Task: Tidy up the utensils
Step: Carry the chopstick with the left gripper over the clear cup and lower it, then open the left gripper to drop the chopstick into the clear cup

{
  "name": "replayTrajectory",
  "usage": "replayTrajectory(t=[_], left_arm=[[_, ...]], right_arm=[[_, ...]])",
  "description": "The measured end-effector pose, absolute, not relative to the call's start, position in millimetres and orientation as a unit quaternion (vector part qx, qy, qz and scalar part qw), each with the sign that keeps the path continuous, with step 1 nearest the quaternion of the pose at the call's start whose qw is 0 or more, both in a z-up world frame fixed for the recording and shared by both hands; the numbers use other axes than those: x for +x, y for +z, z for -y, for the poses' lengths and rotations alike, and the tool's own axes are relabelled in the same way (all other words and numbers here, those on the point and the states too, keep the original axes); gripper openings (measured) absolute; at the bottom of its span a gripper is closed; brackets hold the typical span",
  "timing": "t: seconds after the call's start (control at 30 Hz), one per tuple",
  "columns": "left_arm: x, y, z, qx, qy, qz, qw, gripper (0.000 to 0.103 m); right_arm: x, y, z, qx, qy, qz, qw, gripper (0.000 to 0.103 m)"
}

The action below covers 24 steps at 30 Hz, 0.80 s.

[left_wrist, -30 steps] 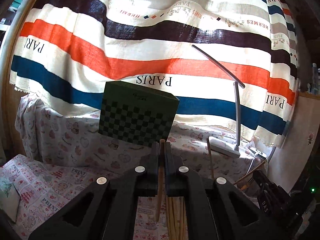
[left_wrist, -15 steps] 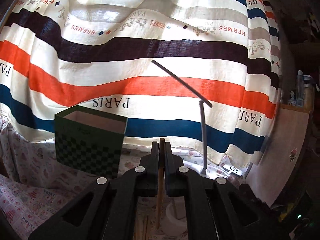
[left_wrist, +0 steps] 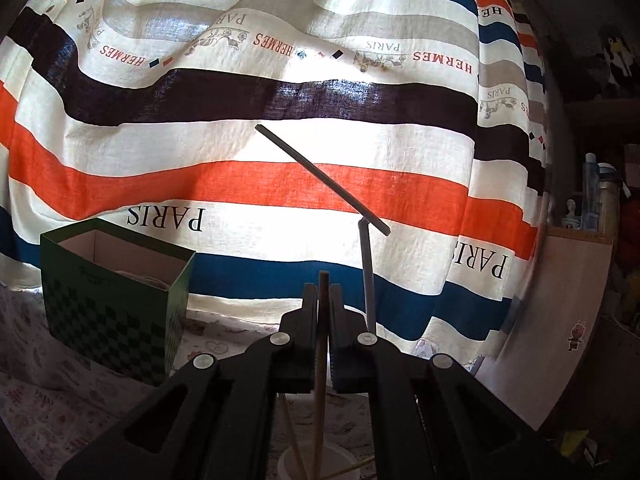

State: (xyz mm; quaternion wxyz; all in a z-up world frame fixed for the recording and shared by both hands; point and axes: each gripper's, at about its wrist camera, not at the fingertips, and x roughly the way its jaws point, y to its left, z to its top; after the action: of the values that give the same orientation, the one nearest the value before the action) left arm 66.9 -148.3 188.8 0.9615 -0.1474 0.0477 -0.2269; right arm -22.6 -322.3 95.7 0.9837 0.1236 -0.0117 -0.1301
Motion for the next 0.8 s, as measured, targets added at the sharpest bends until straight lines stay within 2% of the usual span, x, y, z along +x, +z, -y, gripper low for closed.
replayTrajectory(t=[0.23, 0.33, 0.57, 0.7, 0.8], left_arm=[[81.9, 163.8, 151.3, -0.156, -0.204, -0.046, 0.965, 0.004], [93.6, 142.1, 151.8, -0.177, -0.203, -0.073, 0.96, 0.004], [103.4, 121.7, 152.9, -0.163, -0.219, -0.121, 0.954, 0.004], [87.6, 115.9, 151.4, -0.13, -0.205, -0.091, 0.966, 0.004], [90.4, 110.1, 149.3, -0.126, -0.204, -0.106, 0.965, 0.004]], right_arm=[[-12.2, 90.8, 332.4, 0.135, -0.137, -0.003, 0.981, 0.002], [-9.2, 87.1, 333.2, 0.137, -0.138, -0.013, 0.981, 0.002], [12.6, 70.0, 335.7, 0.151, -0.108, -0.086, 0.979, 0.002], [18.8, 59.8, 340.9, 0.196, -0.08, -0.116, 0.97, 0.002], [23.6, 52.6, 345.1, 0.218, -0.069, -0.135, 0.964, 0.002]])
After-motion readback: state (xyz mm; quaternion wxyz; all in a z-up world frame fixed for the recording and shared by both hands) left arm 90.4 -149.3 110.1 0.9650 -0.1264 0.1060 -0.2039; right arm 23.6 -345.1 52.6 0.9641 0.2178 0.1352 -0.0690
